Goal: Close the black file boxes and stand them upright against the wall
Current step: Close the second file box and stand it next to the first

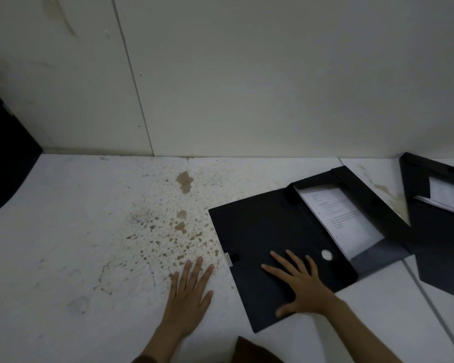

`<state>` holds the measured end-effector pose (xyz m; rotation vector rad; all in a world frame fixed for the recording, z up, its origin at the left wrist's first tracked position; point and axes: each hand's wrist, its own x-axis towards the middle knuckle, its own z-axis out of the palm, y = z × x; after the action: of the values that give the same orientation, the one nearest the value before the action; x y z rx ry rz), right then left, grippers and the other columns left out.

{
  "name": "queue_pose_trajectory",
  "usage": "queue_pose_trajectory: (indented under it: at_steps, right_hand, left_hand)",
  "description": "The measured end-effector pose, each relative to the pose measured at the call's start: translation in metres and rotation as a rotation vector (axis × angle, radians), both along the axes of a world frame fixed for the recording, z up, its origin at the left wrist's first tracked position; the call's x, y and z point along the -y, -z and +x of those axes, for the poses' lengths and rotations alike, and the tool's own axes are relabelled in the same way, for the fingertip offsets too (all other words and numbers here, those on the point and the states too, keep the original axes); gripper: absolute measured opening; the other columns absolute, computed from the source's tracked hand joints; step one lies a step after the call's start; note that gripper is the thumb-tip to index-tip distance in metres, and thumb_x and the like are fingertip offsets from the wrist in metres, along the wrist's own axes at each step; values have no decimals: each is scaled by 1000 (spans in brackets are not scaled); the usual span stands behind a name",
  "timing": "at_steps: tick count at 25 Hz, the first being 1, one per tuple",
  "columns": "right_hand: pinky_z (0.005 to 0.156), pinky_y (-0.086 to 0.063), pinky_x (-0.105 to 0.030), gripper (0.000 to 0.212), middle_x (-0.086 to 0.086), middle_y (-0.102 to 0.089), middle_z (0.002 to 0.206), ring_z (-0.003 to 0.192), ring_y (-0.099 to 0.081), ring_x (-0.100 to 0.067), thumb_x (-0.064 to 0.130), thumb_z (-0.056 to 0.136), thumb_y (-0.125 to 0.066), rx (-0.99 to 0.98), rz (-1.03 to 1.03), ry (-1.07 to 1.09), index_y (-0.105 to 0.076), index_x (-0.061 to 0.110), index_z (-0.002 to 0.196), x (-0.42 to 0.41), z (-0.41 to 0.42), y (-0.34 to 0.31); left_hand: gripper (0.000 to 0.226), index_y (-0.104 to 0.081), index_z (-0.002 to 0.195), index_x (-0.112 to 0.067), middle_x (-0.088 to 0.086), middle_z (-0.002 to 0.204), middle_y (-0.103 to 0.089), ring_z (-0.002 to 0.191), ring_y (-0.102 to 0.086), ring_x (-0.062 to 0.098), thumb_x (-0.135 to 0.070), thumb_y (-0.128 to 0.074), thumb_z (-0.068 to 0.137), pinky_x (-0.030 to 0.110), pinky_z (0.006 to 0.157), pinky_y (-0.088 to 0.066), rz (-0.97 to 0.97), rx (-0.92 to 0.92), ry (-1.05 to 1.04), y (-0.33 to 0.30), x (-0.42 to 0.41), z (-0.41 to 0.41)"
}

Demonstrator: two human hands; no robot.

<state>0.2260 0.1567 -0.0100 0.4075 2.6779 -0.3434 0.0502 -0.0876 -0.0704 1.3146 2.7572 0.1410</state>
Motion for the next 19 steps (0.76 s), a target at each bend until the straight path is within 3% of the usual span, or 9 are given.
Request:
queue_pose_trajectory:
  at_steps: [4, 9, 10, 12, 13, 15, 17, 19]
  right_hand:
    - [108, 20, -57, 113, 21, 33, 145, 131, 39, -18, 88, 47, -51, 62, -37, 0, 13, 57, 135, -16, 22, -2]
    - [107, 19, -53, 97, 15, 25, 148, 134, 32, -19, 90, 55, -33, 24, 9, -19, 9, 53, 134, -17, 25, 1]
    - [110, 14, -53, 93, 12, 17, 150, 137, 26, -20, 89, 57, -29, 5, 8, -8, 4, 51, 136, -15, 25, 1]
    - [111, -17, -55, 80, 4, -20, 154, 141, -7, -26, 83, 71, -21, -47, 66, -39, -22, 41, 138, -7, 24, 2]
    - [104, -34, -51, 72, 2, -41, 146, 136, -28, -26, 78, 78, -17, -21, 55, 1, -35, 35, 133, -1, 20, 4]
    - [95, -46, -46, 62, 4, -60, 130, 125, -49, -22, 66, 87, -11, -123, 20, 72, -47, 31, 123, 10, 8, 9]
    - [106, -36, -43, 70, 1, -56, 134, 130, -43, -19, 66, 87, -7, -316, -65, 169, -51, 26, 124, 25, -6, 7]
    - [113, -17, -33, 88, 3, -48, 140, 135, -31, -11, 74, 77, 1, -470, -247, 363, -49, 23, 129, 35, -19, 2]
  left_hand:
    - [57, -16, 146, -29, -1, 158, 13, 145, 15, 18, -48, -9, 93, 39, 112, 4, -28, -27, 5, 0, 0, 0]
    - [56, -12, 146, -29, -5, 158, 15, 145, 17, 15, -48, -9, 93, 36, 112, 6, -10, 7, 1, -3, 1, 3]
    - [56, -12, 146, -30, -6, 158, 15, 144, 17, 14, -48, -9, 93, 35, 112, 6, -1, 35, 5, -4, 1, 3]
    - [56, -10, 146, -31, -8, 157, 18, 144, 18, 12, -48, -10, 93, 34, 111, 6, -18, 138, 1, -6, 2, 4]
    - [55, -7, 146, -33, -11, 156, 20, 143, 20, 11, -49, -11, 93, 32, 111, 8, -32, 200, -12, -8, 2, 4]
    - [58, 4, 141, -44, -22, 150, 31, 140, 25, 7, -55, -14, 87, 26, 107, 24, 7, 277, -26, -15, 0, 5]
    - [63, 10, 137, -48, -21, 150, 30, 137, 28, 6, -58, -10, 78, 22, 97, 38, 36, 387, -73, -26, -7, 7]
    - [59, -2, 143, -40, -10, 157, 18, 141, 24, 10, -54, -19, 88, 33, 106, 32, 5, 521, -159, -35, -17, 10]
